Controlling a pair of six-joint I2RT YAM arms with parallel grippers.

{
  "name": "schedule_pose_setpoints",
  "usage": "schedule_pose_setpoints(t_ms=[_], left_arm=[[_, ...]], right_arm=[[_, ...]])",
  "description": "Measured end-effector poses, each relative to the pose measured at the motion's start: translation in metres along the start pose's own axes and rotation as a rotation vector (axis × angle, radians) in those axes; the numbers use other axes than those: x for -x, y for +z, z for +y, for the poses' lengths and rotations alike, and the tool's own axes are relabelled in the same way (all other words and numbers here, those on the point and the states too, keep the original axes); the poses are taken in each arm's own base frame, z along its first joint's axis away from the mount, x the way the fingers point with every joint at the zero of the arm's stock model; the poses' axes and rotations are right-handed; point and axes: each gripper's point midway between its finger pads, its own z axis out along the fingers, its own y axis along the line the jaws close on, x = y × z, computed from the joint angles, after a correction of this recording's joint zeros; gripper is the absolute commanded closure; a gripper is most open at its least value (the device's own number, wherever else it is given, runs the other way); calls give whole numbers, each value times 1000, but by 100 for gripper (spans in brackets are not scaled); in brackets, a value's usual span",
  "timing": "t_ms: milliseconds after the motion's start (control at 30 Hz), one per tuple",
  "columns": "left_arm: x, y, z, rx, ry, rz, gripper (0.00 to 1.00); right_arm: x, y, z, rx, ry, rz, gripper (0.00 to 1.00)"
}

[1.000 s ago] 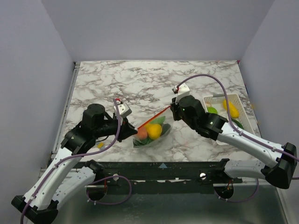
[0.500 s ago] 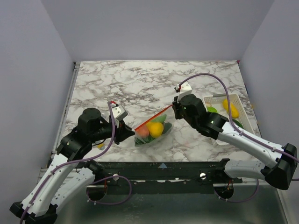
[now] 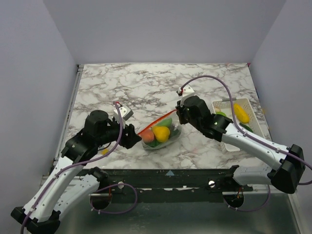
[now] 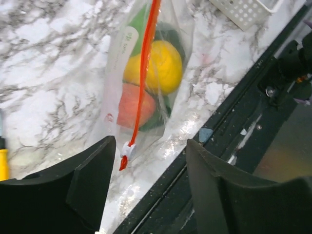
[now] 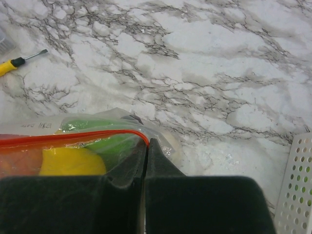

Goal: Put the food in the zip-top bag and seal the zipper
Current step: Zip the zipper food storage bag at the center of the board, then place the zipper food storage bag at the center of the board.

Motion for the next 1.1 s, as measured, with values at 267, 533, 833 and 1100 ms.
schedule_pose_setpoints(t_ms=[267, 533, 833, 1100], left_arm=[[50, -40, 14, 194, 16, -166, 27], [75, -78, 11, 262, 23, -318, 26], [71, -90, 7, 267, 11, -322, 25], [75, -109, -3, 260, 26, -372, 25]], right_arm=[[2, 21, 8, -14, 6, 33, 100], [18, 76, 12, -106, 27, 54, 100], [9, 149, -5, -180, 60, 104, 88], [2, 182, -4, -174, 26, 137, 57]])
